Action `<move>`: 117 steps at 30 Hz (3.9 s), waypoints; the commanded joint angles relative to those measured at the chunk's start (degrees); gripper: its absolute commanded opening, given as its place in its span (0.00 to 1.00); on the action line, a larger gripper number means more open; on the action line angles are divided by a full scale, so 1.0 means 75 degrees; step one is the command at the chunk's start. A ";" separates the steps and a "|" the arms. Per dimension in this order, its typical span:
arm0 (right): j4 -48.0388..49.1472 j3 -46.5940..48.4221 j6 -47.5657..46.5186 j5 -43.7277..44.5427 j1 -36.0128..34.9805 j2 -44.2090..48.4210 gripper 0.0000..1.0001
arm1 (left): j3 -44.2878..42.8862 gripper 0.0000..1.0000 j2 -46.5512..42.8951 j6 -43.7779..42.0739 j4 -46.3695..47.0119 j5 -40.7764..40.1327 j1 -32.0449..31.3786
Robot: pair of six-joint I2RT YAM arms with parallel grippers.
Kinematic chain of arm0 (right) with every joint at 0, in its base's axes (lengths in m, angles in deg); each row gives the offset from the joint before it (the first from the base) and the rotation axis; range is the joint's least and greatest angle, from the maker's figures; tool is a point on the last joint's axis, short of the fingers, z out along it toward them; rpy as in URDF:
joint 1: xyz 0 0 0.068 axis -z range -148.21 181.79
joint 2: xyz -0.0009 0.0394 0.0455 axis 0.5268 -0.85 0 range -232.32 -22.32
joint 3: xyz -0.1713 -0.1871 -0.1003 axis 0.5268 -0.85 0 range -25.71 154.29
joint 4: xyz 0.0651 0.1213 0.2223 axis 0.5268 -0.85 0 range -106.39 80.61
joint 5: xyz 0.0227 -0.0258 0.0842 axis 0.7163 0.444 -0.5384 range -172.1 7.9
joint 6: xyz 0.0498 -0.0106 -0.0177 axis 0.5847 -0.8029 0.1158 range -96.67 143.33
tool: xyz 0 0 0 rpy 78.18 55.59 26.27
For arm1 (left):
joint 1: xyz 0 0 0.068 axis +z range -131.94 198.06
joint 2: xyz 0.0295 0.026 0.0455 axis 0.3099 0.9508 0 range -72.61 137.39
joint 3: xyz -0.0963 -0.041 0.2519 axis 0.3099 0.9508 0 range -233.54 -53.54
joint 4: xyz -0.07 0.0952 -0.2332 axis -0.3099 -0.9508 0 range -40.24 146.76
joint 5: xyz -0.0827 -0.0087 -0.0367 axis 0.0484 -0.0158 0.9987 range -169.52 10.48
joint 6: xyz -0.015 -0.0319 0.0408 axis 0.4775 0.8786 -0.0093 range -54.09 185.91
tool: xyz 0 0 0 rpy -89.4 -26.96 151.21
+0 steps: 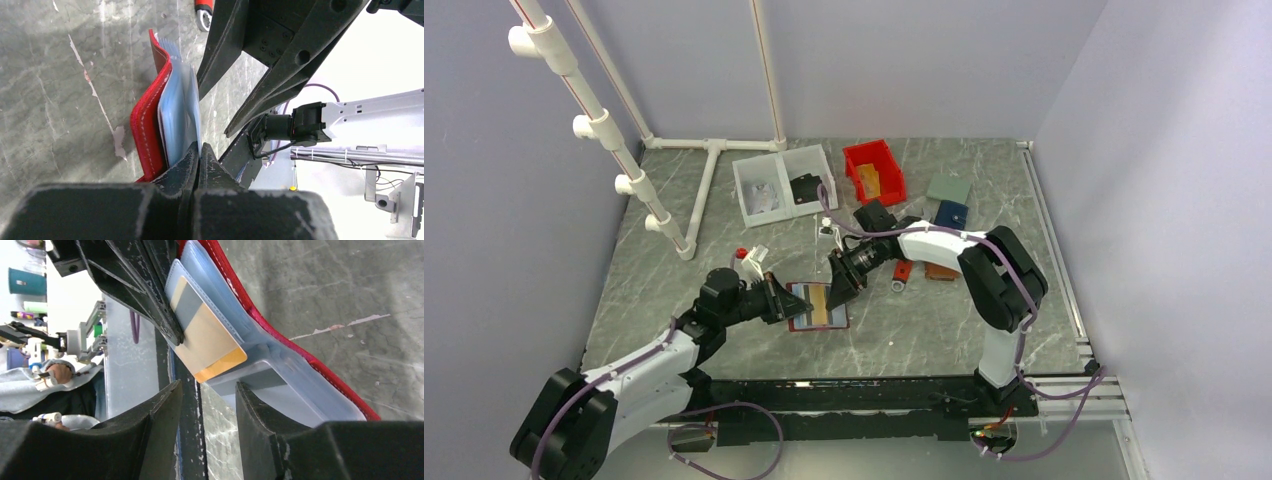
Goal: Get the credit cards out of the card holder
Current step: Remove the credit card from the card holder, then place the credit card in the storage box.
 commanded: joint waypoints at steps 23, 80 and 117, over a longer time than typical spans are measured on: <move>0.1679 -0.0395 0.1519 -0.1870 0.0205 0.0349 0.28 | 0.0193 0.00 0.0098 0.0278 0.2443 0.0744 0.0034; 0.0175 -0.0053 -0.0383 -0.1746 0.0526 -0.0146 0.00 | 0.0703 0.00 -0.0849 0.0664 0.1853 0.1118 0.0846; -0.2528 0.6295 -0.2090 0.4676 0.3174 -0.1825 0.00 | -0.0311 0.00 -0.1452 -0.1129 -0.4648 -0.1418 0.1323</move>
